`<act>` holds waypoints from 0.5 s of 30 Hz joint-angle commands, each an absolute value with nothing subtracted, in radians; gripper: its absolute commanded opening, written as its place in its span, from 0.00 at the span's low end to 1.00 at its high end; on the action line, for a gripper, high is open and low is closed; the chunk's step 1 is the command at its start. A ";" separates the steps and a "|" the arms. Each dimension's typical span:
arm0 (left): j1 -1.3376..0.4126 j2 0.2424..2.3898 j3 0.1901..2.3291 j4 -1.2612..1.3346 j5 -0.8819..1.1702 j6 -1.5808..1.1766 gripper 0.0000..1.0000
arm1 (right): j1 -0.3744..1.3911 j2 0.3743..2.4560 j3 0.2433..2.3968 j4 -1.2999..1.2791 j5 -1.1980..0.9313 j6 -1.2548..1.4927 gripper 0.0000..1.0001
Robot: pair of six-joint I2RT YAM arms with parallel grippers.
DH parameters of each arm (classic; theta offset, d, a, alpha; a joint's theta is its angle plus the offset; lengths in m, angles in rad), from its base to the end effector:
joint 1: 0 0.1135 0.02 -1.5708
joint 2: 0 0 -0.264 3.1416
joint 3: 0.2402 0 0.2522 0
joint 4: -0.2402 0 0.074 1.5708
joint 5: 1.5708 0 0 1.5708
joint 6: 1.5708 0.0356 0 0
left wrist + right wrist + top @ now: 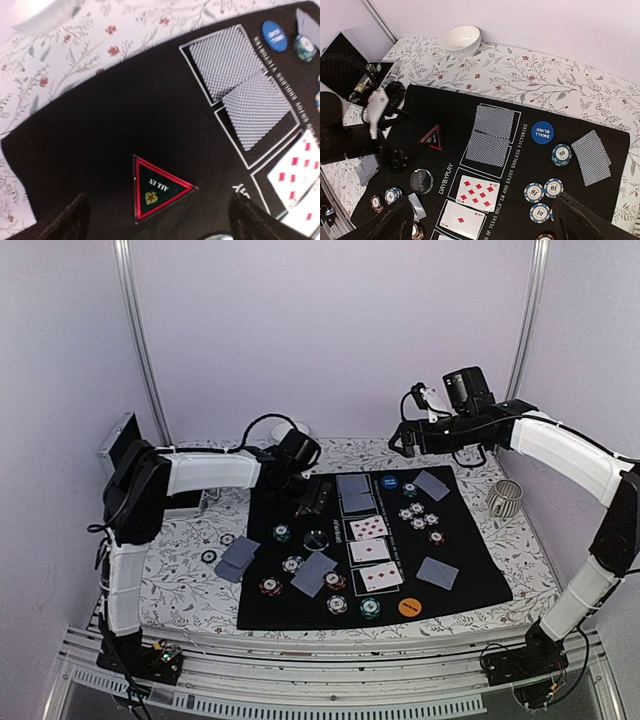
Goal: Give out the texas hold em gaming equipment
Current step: Place the all-in button on the poker table mat, then reset both arms
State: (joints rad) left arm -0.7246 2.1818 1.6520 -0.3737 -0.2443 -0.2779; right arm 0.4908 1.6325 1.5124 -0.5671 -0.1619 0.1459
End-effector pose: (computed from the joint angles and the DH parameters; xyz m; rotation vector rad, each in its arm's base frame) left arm 0.3654 -0.3119 0.1725 0.4393 2.4029 -0.1437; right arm 0.3245 0.1799 0.3380 -0.4813 2.2495 0.5174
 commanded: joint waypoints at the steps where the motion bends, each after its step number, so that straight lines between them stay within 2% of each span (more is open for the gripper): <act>1: -0.702 1.940 1.561 -0.281 -0.245 -0.291 0.98 | 0.493 1.504 1.433 -0.450 -0.061 0.152 0.99; 6: -0.509 1.651 1.227 -0.084 -0.235 -0.363 0.98 | 0.412 1.235 1.147 -0.173 0.032 0.120 0.99; 8: -0.425 1.558 1.095 -0.022 -0.322 -0.354 0.98 | 0.367 1.082 0.993 0.006 0.069 0.108 0.99; 11: -0.370 1.431 0.910 0.109 -0.504 -0.288 0.98 | 0.337 0.906 0.748 0.241 0.250 0.074 0.99; 15: -0.359 1.342 0.720 0.315 -0.678 -0.195 0.98 | 0.308 0.782 0.468 0.481 0.431 -0.026 0.99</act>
State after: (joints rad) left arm -0.3382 1.3964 0.8570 0.0906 -0.4839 -0.2893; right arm 0.3302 0.8421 0.6895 0.1528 0.2043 0.0799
